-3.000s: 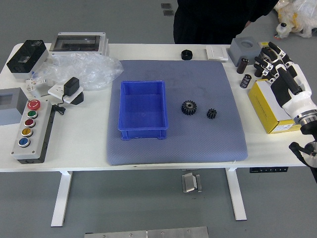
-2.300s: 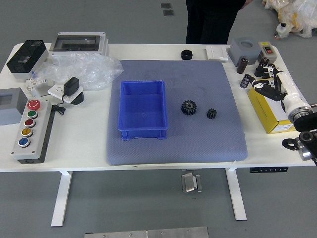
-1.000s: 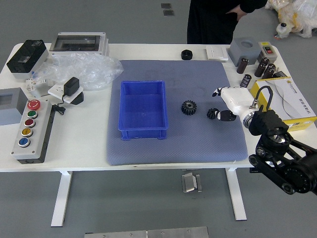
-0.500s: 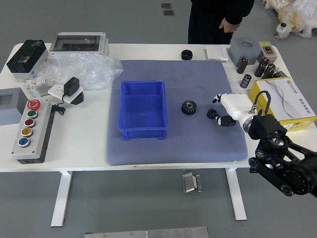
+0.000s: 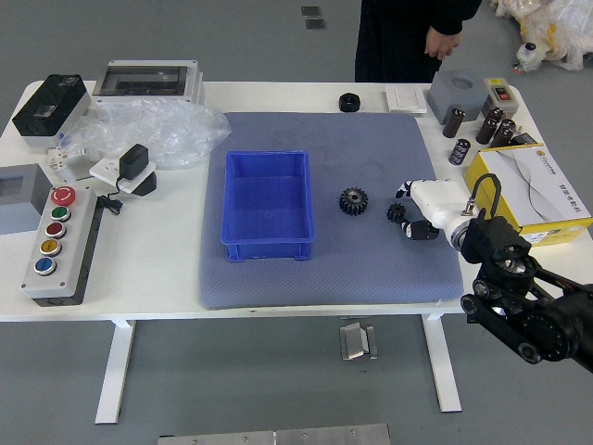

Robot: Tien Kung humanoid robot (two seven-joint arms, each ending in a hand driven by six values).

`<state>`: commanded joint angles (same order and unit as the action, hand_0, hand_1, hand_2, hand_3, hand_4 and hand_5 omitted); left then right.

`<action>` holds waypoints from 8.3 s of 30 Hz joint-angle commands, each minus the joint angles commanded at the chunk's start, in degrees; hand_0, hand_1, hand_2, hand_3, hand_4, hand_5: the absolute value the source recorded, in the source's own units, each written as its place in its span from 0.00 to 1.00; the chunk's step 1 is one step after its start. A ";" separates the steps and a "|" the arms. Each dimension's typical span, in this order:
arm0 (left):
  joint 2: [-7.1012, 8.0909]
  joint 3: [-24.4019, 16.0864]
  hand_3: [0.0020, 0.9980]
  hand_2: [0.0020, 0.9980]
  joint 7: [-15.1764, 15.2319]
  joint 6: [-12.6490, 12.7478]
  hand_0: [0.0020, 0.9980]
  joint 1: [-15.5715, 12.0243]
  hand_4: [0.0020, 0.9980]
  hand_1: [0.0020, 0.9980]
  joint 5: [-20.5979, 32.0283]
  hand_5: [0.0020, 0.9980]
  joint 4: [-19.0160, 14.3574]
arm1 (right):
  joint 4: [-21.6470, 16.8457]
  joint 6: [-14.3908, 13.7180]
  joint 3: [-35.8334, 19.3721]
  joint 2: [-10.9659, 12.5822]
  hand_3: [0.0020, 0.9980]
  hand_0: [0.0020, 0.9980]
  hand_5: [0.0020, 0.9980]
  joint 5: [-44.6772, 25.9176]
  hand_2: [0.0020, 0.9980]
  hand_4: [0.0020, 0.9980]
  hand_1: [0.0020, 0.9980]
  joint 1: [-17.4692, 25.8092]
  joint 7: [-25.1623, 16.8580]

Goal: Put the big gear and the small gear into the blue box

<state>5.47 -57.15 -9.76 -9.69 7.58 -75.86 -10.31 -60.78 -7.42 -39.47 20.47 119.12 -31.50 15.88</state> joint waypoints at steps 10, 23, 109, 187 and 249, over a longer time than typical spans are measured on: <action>0.02 -0.03 0.82 0.79 -0.01 0.03 0.85 0.07 0.67 0.82 0.10 0.31 0.00 | 1.07 0.21 0.54 -0.93 0.74 0.69 0.20 -0.29 0.75 0.61 0.64 -0.68 -0.11; 0.05 -0.01 0.82 0.79 -0.03 0.08 0.85 0.15 0.66 0.82 0.16 0.31 0.00 | 1.54 0.44 1.48 -1.44 0.73 0.69 0.20 -0.80 0.74 0.61 0.64 -0.76 -0.07; 0.17 -0.57 0.82 0.79 -0.37 -0.32 0.85 0.00 0.66 0.82 -0.71 0.30 0.00 | -10.95 0.94 -0.96 -10.80 0.60 0.58 0.24 6.23 0.50 0.49 0.48 -8.20 3.19; 0.05 -0.85 0.82 0.79 -0.49 -0.56 0.85 0.68 0.66 0.82 -1.40 0.31 0.00 | 5.87 8.88 1.51 -6.69 0.79 0.62 0.29 -8.12 0.70 0.78 0.57 -10.25 -4.97; -0.14 -0.33 0.82 0.79 -0.60 -0.54 0.85 0.88 0.66 0.82 -1.63 0.31 0.00 | 16.19 7.41 6.85 -11.36 0.75 0.61 0.29 -8.33 0.67 0.76 0.57 -14.03 -6.92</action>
<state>5.34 -57.48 -10.36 -10.22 8.47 -77.49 -10.31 -44.58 -0.01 -32.62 9.11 110.78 -45.53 8.97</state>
